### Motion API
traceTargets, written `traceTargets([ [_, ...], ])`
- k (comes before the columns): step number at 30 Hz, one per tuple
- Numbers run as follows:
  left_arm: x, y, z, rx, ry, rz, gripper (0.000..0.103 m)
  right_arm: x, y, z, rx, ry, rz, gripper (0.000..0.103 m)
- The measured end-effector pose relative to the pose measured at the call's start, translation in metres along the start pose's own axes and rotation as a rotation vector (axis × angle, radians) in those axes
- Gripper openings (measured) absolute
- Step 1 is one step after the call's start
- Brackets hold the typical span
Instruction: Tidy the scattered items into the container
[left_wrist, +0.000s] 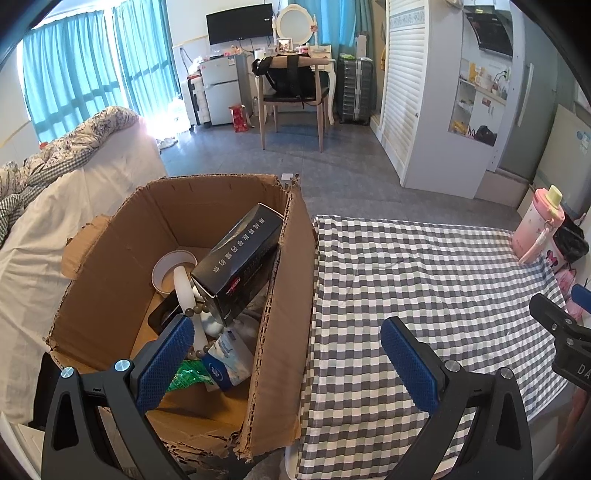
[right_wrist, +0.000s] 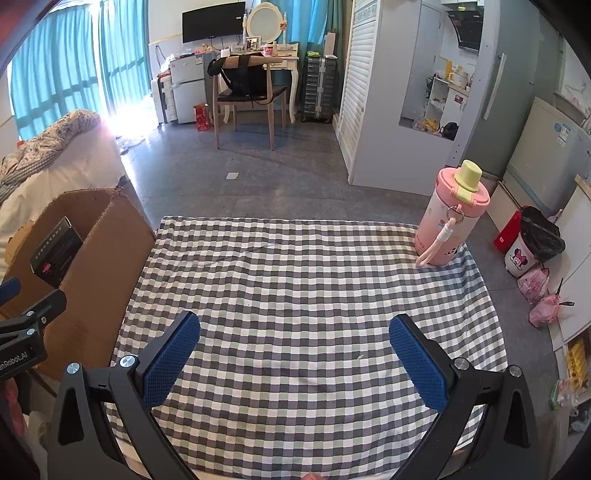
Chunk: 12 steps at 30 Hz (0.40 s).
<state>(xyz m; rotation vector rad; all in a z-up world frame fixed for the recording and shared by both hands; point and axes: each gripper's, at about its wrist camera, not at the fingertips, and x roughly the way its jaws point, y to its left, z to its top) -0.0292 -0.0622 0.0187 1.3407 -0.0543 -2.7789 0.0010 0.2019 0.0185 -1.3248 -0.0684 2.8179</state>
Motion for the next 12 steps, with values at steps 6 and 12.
traceTargets([
  [6, -0.0006, 0.0009, -0.0014, -0.004, -0.005, -0.002, 0.103, -0.0003, 0.0016, -0.0012, -0.002, 0.001, 0.002, 0.103],
  [12, -0.0035, 0.0019, -0.0019, -0.016, -0.022, 0.006, 0.103, -0.0009, 0.0005, -0.0016, 0.0, 0.002, 0.003, 0.103],
])
